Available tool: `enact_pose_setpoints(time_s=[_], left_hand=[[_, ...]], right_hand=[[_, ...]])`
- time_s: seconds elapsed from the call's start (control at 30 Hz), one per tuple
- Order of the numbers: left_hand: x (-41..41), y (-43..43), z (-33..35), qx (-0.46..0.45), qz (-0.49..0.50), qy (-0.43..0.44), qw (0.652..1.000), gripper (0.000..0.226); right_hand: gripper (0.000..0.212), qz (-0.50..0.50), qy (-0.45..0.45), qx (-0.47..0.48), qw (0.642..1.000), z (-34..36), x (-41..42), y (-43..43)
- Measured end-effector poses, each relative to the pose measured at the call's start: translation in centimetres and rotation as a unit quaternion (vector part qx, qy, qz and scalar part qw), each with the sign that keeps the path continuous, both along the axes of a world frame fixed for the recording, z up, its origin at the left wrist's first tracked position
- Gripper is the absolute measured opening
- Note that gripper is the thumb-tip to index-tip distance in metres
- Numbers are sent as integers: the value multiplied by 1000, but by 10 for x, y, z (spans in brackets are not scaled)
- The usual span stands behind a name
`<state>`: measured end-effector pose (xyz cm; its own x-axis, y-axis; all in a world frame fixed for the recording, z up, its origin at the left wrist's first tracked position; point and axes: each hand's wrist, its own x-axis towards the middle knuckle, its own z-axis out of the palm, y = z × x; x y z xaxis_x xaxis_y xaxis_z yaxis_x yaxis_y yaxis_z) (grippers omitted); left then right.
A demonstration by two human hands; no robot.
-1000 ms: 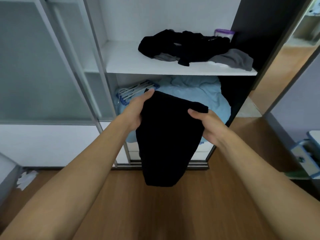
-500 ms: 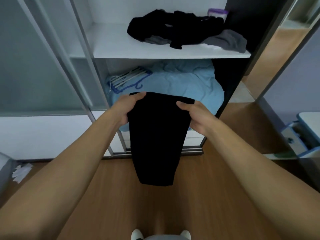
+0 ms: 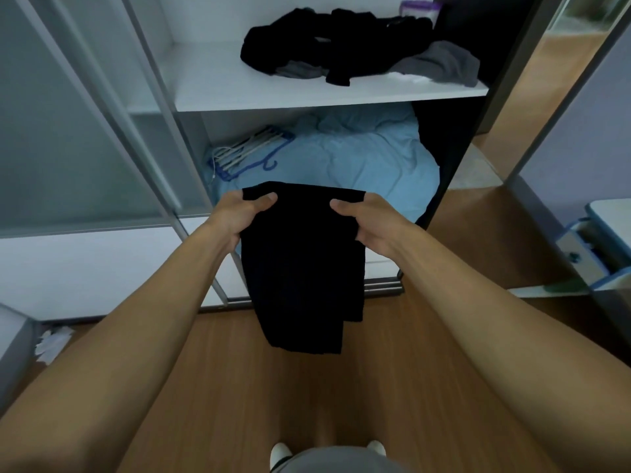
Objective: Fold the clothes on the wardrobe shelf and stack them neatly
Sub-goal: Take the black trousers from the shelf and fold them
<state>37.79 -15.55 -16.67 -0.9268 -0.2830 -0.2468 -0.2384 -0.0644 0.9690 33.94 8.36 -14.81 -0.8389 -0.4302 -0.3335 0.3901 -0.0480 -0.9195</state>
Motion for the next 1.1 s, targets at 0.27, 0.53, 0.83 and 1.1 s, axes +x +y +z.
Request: enact_pose_setpoints(time_s=[0.27,0.53,0.83,1.1], left_hand=[[-1,-1,9,-8,69,-4,998,19],[-5,-8,16,-39,121,30,991,43],[-9,-10,28,-109,46,77,990,31],[-14,-19,47,-161,-2,86,983,38]], right_hand=[[33,-79,-63,12,995,0,-9,-16],[16,-91,-42,134,986,16,-24,-21],[73,-84,47,136,986,30,-35,-13],[19,96,268,453,845,52,-47,-20]])
